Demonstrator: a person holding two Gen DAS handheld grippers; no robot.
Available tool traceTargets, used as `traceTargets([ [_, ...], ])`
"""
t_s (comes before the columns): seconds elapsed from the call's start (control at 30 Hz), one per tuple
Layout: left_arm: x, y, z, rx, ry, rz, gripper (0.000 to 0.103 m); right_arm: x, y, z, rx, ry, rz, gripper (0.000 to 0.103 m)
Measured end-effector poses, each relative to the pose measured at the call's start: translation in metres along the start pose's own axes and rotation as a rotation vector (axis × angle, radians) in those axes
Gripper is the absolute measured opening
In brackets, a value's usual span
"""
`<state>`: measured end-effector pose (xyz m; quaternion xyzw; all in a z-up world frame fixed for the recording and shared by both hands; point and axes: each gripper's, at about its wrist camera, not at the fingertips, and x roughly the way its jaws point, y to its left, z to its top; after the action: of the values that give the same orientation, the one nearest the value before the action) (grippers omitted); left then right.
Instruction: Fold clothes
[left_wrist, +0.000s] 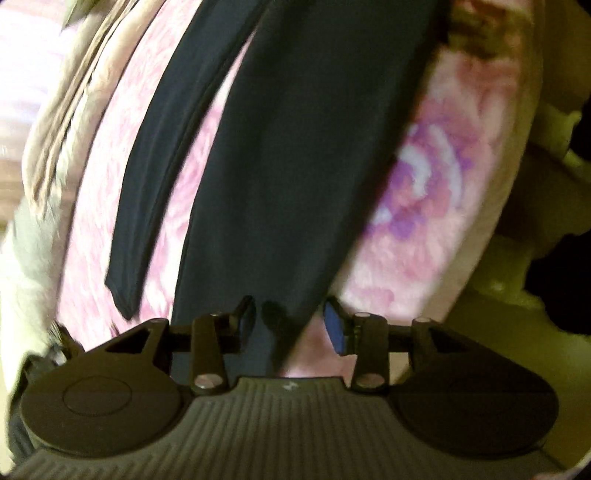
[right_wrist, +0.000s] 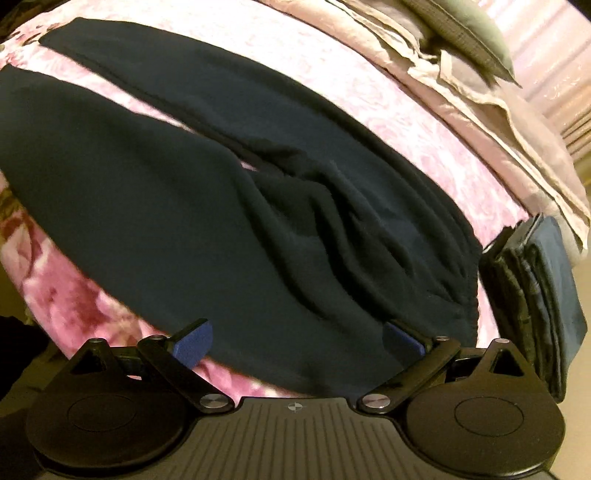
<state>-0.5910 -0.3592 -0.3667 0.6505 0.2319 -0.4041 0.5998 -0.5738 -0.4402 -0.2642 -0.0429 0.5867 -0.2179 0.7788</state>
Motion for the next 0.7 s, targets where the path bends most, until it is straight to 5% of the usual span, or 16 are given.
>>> traceTargets([
  [0.1, 0.001, -0.003, -0.001, 0.039, -0.019, 0.026, 0.035, 0.004, 0.006, -0.009, -0.051, -0.020, -0.014, 0.101],
  [0.17, 0.000, 0.002, -0.003, 0.014, -0.005, 0.043, 0.005, 0.011, 0.018, -0.015, -0.109, -0.058, -0.007, 0.101],
  [0.53, 0.002, 0.037, 0.011, -0.196, 0.060, -0.022, 0.004, 0.047, 0.086, -0.048, -0.427, -0.264, 0.027, 0.101],
  [0.7, 0.003, 0.035, 0.017, -0.198, 0.093, -0.023, 0.004, 0.063, 0.064, -0.082, -0.500, -0.318, -0.079, 0.100],
])
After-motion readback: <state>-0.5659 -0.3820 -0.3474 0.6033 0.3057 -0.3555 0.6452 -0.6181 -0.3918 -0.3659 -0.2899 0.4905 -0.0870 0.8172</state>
